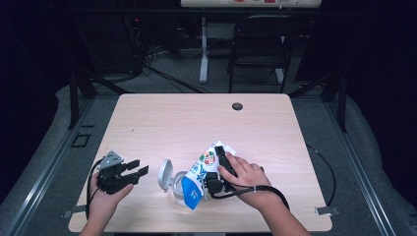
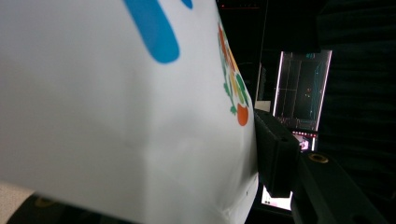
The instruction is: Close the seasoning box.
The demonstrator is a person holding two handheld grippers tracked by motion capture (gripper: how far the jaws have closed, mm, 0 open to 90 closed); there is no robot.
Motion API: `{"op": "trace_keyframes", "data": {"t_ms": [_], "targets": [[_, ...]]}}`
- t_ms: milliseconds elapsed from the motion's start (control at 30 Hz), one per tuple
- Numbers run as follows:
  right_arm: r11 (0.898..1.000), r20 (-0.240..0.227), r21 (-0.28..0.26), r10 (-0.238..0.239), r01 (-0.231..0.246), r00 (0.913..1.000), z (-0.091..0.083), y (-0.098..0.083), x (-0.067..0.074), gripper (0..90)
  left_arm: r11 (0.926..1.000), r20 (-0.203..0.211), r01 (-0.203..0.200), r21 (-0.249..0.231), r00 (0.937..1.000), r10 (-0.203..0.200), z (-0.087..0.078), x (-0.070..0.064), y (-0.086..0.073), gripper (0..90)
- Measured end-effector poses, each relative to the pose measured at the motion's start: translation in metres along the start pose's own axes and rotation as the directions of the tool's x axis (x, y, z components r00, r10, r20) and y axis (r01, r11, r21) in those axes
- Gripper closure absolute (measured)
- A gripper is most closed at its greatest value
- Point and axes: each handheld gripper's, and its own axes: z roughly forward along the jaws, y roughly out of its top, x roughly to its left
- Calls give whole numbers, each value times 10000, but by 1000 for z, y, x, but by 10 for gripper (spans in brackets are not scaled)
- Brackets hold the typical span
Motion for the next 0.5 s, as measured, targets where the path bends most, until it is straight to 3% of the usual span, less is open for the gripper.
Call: {"op": "trace_keyframes", "data": {"t_ms": [500], "targets": [[10000,33,-39,-17,17,10000,0,0,0,565,10000,3,-1,5,10000,1,0,0,0,531]]}}
